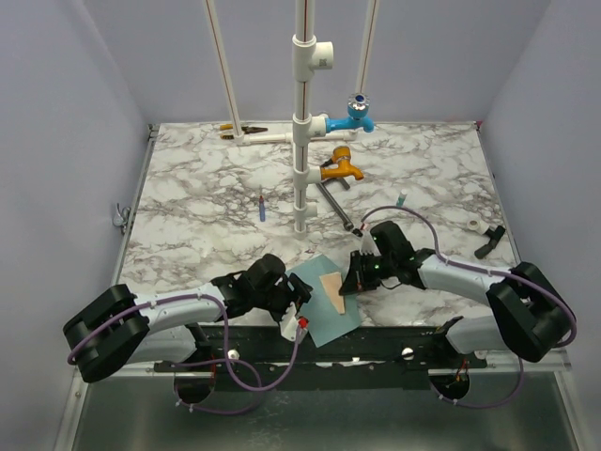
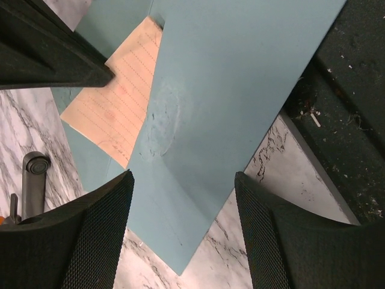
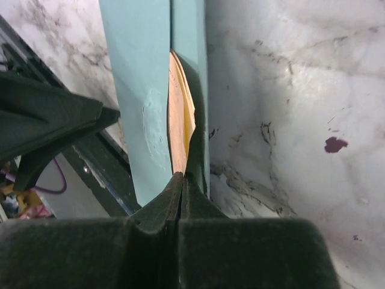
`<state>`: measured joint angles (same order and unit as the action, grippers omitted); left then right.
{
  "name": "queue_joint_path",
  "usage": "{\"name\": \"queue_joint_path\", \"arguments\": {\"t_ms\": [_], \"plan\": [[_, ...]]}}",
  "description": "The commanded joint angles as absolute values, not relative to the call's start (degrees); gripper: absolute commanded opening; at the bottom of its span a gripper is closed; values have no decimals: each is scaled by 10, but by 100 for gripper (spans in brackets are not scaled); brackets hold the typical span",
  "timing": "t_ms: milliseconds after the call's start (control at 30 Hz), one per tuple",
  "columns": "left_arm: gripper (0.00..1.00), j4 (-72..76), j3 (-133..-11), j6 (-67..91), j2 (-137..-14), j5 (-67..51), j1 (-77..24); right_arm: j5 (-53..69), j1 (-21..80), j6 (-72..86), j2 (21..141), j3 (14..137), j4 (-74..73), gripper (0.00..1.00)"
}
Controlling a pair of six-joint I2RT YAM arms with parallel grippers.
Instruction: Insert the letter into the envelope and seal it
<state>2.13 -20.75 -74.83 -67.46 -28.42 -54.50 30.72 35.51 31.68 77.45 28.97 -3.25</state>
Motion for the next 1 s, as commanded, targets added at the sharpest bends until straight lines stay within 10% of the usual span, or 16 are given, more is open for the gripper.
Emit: {"name": "queue_joint_path", "arguments": {"t_ms": [0,967], "plan": [[68,29,-201,-765,-682,-271,-548,356,355,265,778,313,-114,0],[68,56,-205,-827,-703,-254,-517,422,364,160,928,386,-58,1]]}}
